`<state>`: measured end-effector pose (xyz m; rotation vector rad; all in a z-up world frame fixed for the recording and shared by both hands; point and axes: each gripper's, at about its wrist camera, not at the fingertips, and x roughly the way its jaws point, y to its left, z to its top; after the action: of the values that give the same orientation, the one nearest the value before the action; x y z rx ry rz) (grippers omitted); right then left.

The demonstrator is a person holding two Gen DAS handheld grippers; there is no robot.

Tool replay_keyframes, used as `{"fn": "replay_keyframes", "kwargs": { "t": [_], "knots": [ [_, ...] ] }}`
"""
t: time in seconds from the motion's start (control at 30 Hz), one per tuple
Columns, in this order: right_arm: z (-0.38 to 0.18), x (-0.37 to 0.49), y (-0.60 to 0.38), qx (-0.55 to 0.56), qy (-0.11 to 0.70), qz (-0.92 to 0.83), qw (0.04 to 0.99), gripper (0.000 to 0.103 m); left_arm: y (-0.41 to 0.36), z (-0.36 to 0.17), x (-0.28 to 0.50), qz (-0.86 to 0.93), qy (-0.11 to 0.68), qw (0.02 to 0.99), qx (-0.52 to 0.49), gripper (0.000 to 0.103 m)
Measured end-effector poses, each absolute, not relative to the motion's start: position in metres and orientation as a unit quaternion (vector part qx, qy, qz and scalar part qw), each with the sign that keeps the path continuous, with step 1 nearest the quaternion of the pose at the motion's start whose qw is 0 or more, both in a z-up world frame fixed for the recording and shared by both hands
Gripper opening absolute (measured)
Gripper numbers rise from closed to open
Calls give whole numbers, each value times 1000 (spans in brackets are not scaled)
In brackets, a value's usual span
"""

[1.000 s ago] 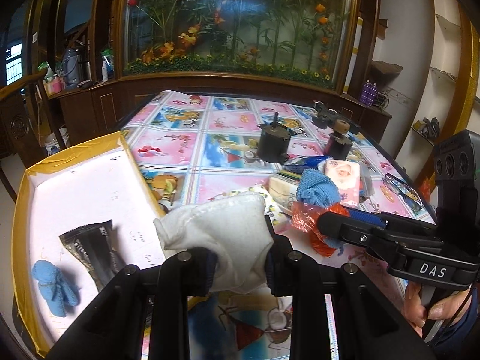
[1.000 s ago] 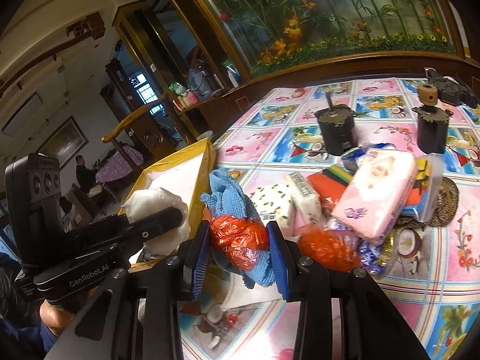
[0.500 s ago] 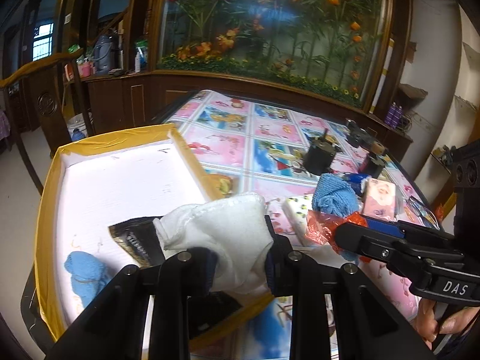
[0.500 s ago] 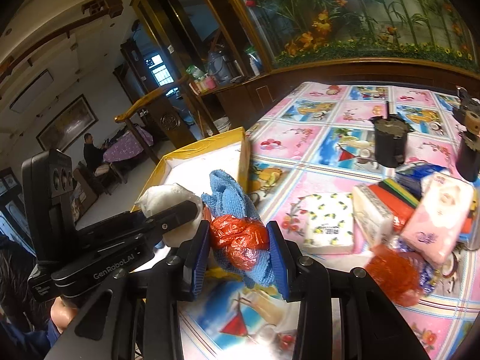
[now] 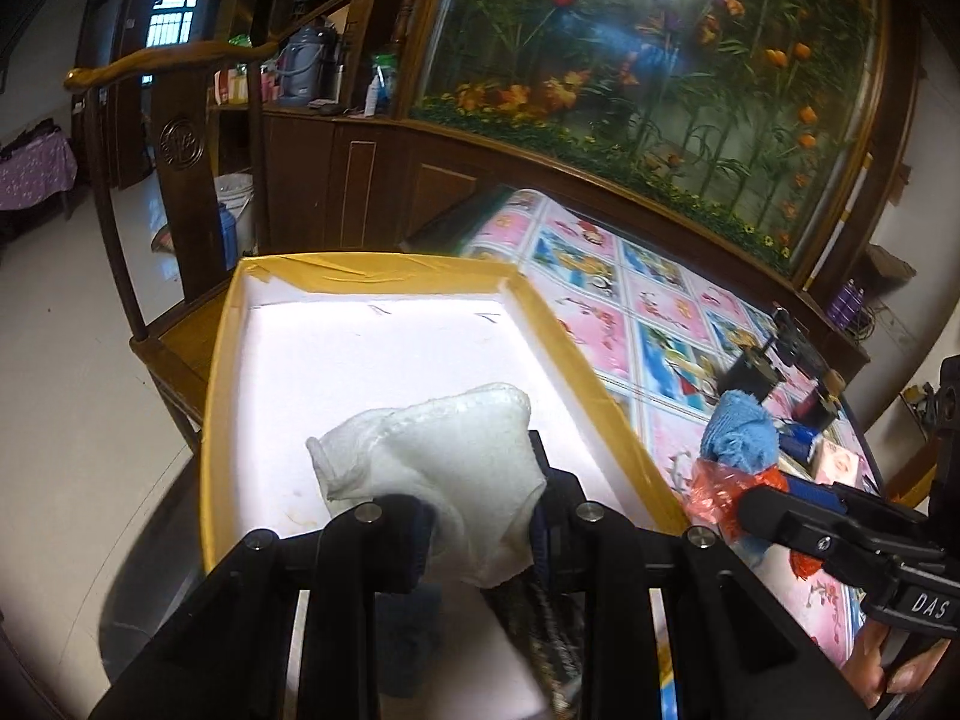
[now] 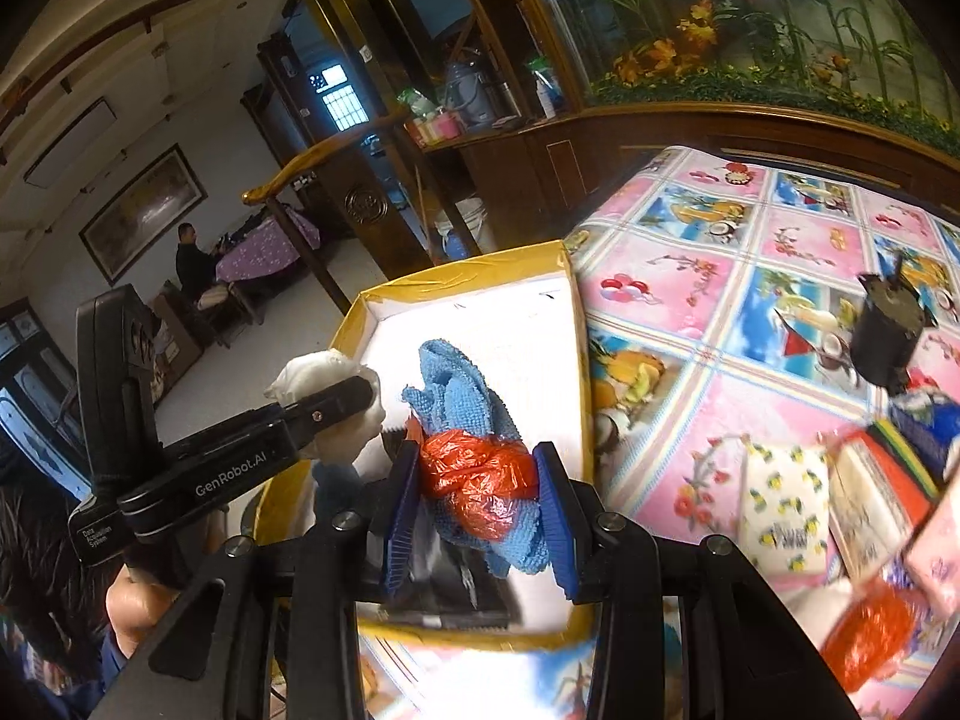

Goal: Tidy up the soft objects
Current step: 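Lower both items into the box and open both tools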

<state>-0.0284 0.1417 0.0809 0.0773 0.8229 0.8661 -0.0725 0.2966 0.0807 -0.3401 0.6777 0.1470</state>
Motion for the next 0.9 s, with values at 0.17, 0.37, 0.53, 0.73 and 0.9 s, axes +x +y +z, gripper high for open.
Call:
{"fn": "replay_keyframes", "kwargs": {
  "t": [0.17, 0.37, 0.53, 0.73, 0.9],
  "knots": [
    [95, 0, 182, 21, 401, 401, 824, 41, 329, 85, -50, 77, 359, 915, -169, 26],
    [91, 44, 236, 17, 431, 382, 817, 41, 358, 74, -10, 99, 395, 897, -173, 26],
    [68, 78, 275, 29, 467, 369, 803, 41, 379, 58, 13, 119, 416, 883, -181, 26],
    [51, 102, 302, 27, 482, 346, 805, 42, 392, 44, 26, 124, 437, 871, -190, 26],
    [41, 114, 305, 34, 494, 334, 802, 50, 393, 46, 24, 116, 424, 877, -196, 59]
  ]
}}
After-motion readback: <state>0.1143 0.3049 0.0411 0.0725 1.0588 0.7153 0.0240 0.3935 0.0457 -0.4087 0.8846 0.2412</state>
